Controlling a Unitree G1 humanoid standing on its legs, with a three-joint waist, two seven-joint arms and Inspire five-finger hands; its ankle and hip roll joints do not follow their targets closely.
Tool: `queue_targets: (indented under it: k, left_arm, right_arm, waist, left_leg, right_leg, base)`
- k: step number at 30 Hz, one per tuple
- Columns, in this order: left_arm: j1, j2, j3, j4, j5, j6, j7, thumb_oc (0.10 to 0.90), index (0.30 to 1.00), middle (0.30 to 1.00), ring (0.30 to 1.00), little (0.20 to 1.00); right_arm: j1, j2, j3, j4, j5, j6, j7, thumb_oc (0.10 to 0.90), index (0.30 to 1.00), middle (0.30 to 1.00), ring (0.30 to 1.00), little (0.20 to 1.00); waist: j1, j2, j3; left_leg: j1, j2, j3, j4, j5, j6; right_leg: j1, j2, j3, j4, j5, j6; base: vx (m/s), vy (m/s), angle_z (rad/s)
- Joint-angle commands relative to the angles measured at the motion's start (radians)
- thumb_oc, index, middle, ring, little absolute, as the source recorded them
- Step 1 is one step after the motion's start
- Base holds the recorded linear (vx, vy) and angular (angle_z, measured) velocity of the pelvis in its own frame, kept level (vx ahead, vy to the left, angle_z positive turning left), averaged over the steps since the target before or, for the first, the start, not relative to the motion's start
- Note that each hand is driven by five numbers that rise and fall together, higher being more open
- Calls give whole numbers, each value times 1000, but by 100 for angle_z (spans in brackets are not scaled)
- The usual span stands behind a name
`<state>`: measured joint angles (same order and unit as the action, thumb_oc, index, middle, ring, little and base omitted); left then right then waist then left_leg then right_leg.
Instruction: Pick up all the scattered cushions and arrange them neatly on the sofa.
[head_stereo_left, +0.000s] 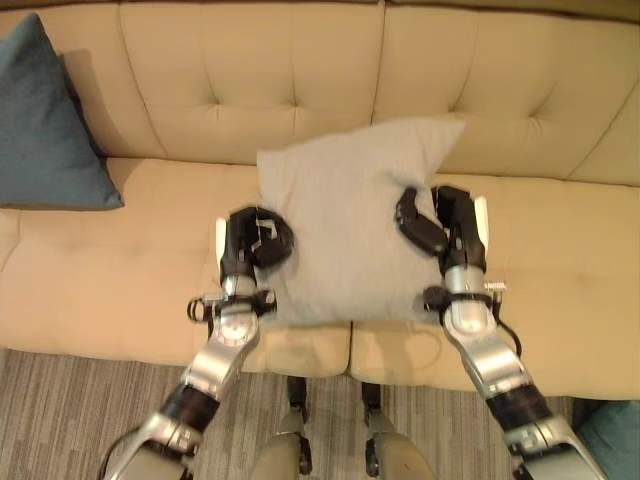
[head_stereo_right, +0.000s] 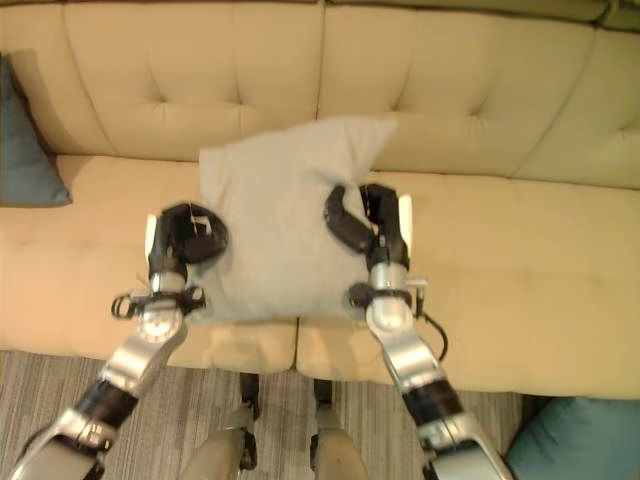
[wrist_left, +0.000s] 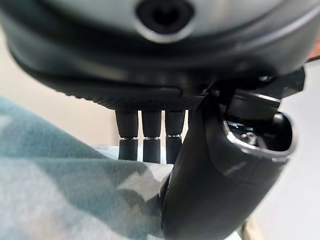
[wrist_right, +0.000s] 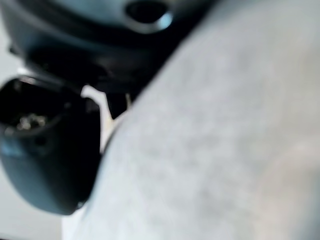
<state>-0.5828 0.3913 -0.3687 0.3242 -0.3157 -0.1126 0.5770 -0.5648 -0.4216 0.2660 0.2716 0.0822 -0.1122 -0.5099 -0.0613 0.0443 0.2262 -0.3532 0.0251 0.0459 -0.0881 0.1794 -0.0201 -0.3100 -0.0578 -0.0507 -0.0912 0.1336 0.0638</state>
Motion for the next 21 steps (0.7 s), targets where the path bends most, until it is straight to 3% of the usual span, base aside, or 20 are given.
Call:
queue_targets:
  k: [1, 7, 13, 14, 15, 16, 17, 21]
  left_arm:
    - [-332, -10, -82, -82, 108, -193, 30, 400, 300, 300, 300, 300]
    - [-573, 18, -113, 49, 105, -230, 91, 400, 300, 300, 300, 300]
    - [-772, 31, -170, 249, 79, -215, 93, 400, 300, 300, 300, 300]
    - [-835, 28, -188, 356, 34, -210, 77, 544, 516, 516, 516, 516]
    - [-864, 33, -195, 397, 14, -210, 62, 800, 900, 900, 900, 900]
    - [-890, 36, -207, 439, -15, -201, 38, 800, 900, 900, 900, 900]
    - [-930, 52, -221, 511, -53, -196, -2, 800, 900, 900, 900, 900]
    - [-930, 89, -220, 545, -95, -196, -50, 800, 900, 900, 900, 900]
  right_arm:
    - [-285, 19, 55, -93, -118, -161, -75, 400, 300, 300, 300, 300]
    - [-550, -27, 109, 39, -191, -151, -185, 400, 300, 300, 300, 300]
    - [-735, -63, 162, 240, -213, -97, -257, 400, 300, 300, 300, 300]
    - [-793, -63, 185, 342, -185, -68, -267, 402, 302, 302, 302, 302]
    - [-820, -66, 195, 382, -168, -61, -265, 595, 592, 592, 592, 592]
    - [-834, -67, 212, 419, -155, -45, -257, 731, 796, 796, 796, 796]
    - [-872, -73, 242, 482, -138, -28, -239, 800, 900, 900, 900, 900]
    - [-892, -100, 273, 524, -121, -4, -204, 800, 900, 900, 900, 900]
  waist:
    - [23, -10, -48]
    - [32, 6, -27]
    - [35, 19, -10]
    - [33, 22, -3]
    - [32, 24, 0]
    - [30, 26, 4]
    - [28, 31, 12]
    - [26, 40, 22]
  left_leg:
    - [49, -14, -27, 1, -127, -26]
    - [21, -20, -39, 1, -113, -35]
    - [-9, -24, -43, 1, -101, -46]
    - [-21, -27, -45, 1, -100, -50]
    - [-33, -26, -48, 1, -92, -51]
    - [-34, -27, -49, 1, -93, -54]
    - [-47, -29, -51, 1, -86, -58]
    - [-64, -33, -54, 1, -79, -62]
  right_leg:
    - [18, -23, 0, 96, -136, 55]
    - [-25, -31, -2, 127, -141, 56]
    - [-50, -32, -7, 130, -135, 59]
    - [-58, -33, -6, 129, -133, 61]
    - [-67, -32, -6, 126, -125, 60]
    - [-68, -32, -8, 129, -128, 61]
    - [-78, -30, -8, 128, -127, 60]
    - [-92, -31, -11, 132, -125, 61]
  base:
    - [-8, 2, 5]
    - [-1, 3, 2]
    - [-12, 6, 13]
    - [-36, 2, 8]
    - [-19, -6, 8]
    - [-33, -7, 7]
    - [-26, -5, 4]
    - [-15, 3, 2]
